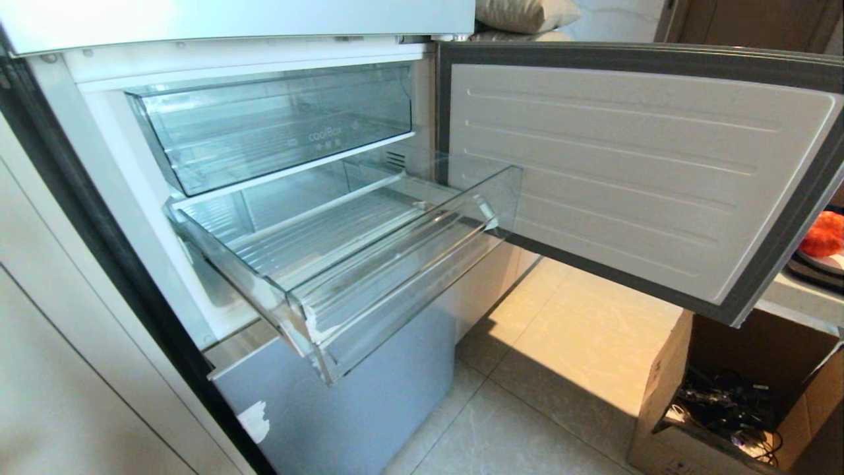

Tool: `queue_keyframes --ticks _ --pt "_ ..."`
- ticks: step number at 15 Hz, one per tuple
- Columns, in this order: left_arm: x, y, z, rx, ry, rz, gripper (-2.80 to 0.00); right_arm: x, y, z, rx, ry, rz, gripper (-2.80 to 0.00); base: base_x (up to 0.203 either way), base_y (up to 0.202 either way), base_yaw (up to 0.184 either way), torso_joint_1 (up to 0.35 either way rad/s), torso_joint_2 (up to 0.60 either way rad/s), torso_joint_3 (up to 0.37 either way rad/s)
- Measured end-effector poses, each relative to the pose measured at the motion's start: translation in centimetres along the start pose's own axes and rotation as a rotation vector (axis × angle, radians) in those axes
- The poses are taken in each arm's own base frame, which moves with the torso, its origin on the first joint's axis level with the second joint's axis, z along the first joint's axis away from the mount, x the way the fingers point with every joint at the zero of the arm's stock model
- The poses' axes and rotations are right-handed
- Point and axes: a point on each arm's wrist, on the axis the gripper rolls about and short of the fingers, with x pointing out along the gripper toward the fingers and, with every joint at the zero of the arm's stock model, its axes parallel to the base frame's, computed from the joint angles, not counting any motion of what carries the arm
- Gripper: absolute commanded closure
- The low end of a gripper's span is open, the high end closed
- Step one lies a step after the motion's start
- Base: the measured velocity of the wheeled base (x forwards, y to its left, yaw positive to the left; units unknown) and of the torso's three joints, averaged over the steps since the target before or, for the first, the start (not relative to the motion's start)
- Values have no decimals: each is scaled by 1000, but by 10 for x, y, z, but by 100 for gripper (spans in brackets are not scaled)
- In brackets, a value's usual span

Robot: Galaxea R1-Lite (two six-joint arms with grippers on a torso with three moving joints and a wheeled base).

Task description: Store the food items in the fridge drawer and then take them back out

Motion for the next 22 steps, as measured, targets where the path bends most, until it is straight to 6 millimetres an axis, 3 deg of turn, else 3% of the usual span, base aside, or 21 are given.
queue_keyframes --ticks 2,5,8,10,13,15,17,19,22 --pt "0 0 0 0 0 0 0 -24 1 16 3 -8 -1 0 0 0 0 0 0 0" --pt "0 0 0 0 0 0 0 -77 5 46 6 -44 2 0 0 0 0 0 0 0" --pt "0 0 0 0 0 0 0 -149 8 67 4 -36 47 0 0 0 0 0 0 0" --pt "0 0 0 0 0 0 0 -207 11 63 1 -1 127 0 0 0 0 0 0 0" --pt "0 0 0 0 0 0 0 -290 26 35 -7 43 309 0 0 0 0 0 0 0" --pt "0 0 0 0 0 0 0 -333 39 12 -20 66 499 0 0 0 0 0 0 0" --pt "0 0 0 0 0 0 0 -374 35 -12 -63 71 678 0 0 0 0 0 0 0" --pt "0 0 0 1 0 0 0 -403 17 -38 -121 59 795 0 0 0 0 0 0 0" --pt "0 0 0 0 0 0 0 -420 -4 -76 -219 142 880 0 0 0 0 0 0 0"
